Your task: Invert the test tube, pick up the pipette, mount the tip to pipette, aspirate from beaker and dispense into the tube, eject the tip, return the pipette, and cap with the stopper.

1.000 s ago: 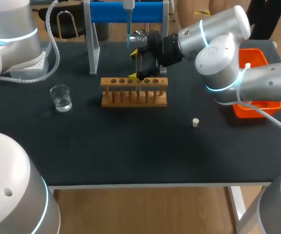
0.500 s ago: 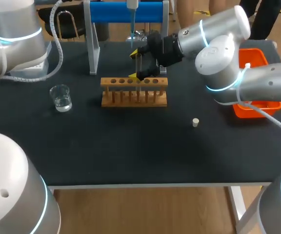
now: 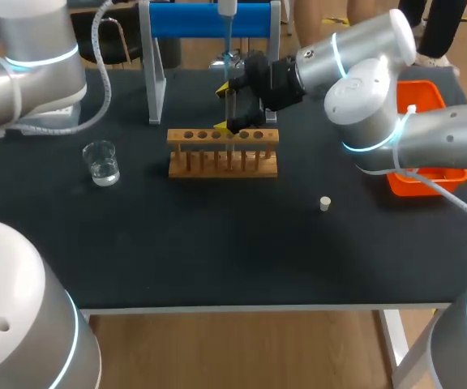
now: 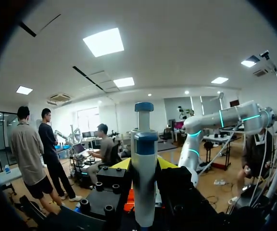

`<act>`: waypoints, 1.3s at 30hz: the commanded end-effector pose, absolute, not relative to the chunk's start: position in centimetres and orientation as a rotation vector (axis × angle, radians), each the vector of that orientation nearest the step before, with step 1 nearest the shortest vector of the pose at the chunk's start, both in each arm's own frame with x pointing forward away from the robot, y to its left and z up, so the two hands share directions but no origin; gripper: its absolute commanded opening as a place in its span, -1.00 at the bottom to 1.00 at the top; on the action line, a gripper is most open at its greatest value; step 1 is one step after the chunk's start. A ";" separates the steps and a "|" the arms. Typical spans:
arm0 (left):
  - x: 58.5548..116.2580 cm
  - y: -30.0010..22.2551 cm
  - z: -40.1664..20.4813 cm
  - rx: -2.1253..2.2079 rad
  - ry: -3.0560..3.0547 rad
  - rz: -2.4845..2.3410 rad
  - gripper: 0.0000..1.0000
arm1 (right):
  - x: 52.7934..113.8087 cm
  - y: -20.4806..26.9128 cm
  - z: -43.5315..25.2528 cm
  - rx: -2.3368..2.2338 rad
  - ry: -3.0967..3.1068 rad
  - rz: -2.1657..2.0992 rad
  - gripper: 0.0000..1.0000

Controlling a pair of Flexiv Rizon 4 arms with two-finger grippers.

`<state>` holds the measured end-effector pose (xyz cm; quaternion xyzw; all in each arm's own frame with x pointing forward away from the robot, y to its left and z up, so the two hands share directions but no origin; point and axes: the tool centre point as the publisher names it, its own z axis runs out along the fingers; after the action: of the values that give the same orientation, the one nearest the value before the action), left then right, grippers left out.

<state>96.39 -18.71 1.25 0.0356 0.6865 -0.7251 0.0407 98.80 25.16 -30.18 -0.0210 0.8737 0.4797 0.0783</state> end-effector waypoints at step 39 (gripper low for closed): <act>96.0 -19.1 -0.6 0.090 2.084 -2.265 -1.00 | 98.9 25.2 -30.1 -0.064 2.620 1.433 1.00</act>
<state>95.99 -19.06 -0.53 0.0291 0.6773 -0.7345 0.0305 98.80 25.16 -30.19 -0.0210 0.8737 0.4797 0.0783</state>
